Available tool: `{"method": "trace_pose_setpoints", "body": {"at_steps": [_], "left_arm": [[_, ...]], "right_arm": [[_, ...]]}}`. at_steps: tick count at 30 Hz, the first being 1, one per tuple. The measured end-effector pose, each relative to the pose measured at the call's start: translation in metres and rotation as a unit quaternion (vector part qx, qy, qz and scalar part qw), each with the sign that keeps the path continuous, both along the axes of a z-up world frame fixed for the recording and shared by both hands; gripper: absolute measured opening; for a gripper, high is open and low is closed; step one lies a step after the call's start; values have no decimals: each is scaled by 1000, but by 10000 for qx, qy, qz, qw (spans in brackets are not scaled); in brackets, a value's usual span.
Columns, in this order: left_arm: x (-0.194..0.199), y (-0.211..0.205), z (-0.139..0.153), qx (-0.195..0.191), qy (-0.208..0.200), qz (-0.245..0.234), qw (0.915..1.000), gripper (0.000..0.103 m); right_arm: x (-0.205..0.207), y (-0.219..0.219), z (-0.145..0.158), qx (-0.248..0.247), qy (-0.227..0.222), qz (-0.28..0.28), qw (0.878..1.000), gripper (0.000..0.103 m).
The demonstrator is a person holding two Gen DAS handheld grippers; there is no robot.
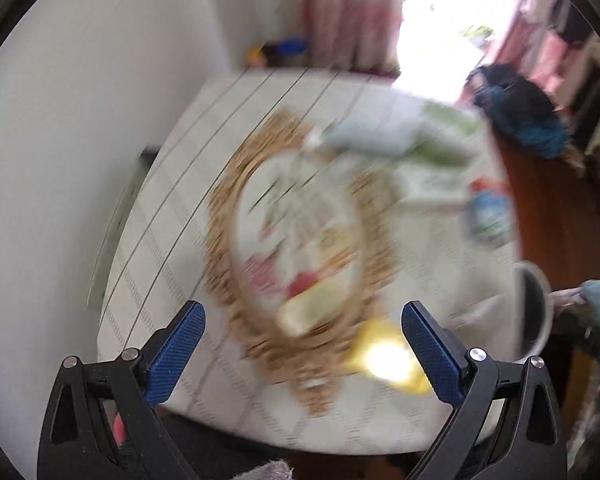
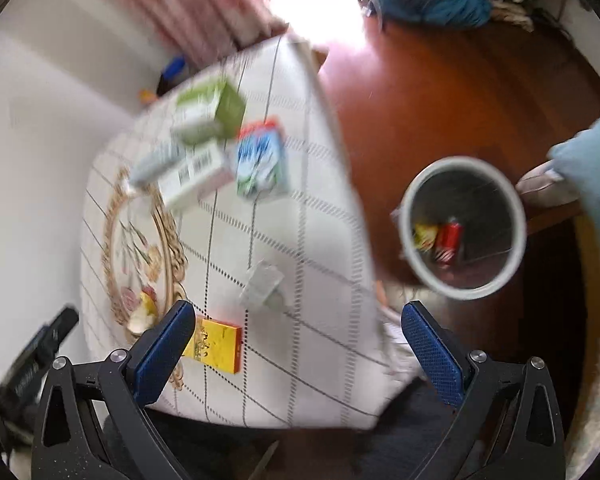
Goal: Collect trash
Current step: 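Grasp the crumpled paper cup with the right tool while the left tool grasps the bread slice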
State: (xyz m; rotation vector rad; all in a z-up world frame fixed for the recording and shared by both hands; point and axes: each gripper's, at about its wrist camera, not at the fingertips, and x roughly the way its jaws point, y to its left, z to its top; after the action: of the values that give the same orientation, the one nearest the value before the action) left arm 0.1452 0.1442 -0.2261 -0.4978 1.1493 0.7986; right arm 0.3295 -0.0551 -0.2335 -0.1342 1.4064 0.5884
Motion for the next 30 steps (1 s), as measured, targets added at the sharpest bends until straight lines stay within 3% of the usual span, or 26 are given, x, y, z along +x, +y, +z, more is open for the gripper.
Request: {"method": "trace_pose_setpoints", "body": {"at_steps": [6,10,11,19,20,21,22,23,24,30], "left_arm": [[-34,24,-63,-671,191,247,9973,100],[-32,23,-83,-925,164,111,9955,100],[-28,22,-87,-967,146,29,9952,100],[-1,12,-111,-936,177,-530,9940,99],[2,10,-114,-898,187,-596,9940,90],[3,9,-116,-881,185,-638,9939,73],[4,7,-117,-819,224,-647,9943,73],[4,5,-116,-732,182,-694,9947,65],[3,3,-114,-660,125,-738,9950,51],[-4,-1,-107,-485,65,-795,9956,33]], "right_arm": [[-7,33,-65,-233,272,-80,9993,87],[-13,49,-87,-190,387,27,9991,51],[-14,51,-89,-184,369,60,9991,47],[-22,58,-84,-138,125,338,9993,46],[-22,57,-82,-147,104,346,9992,46],[-21,57,-81,-149,90,361,9992,46],[-21,56,-79,-167,65,389,9991,46],[-21,56,-77,-178,48,397,9990,46],[-21,58,-77,-190,31,408,9990,46],[-21,58,-71,-240,-84,481,9985,46]]}}
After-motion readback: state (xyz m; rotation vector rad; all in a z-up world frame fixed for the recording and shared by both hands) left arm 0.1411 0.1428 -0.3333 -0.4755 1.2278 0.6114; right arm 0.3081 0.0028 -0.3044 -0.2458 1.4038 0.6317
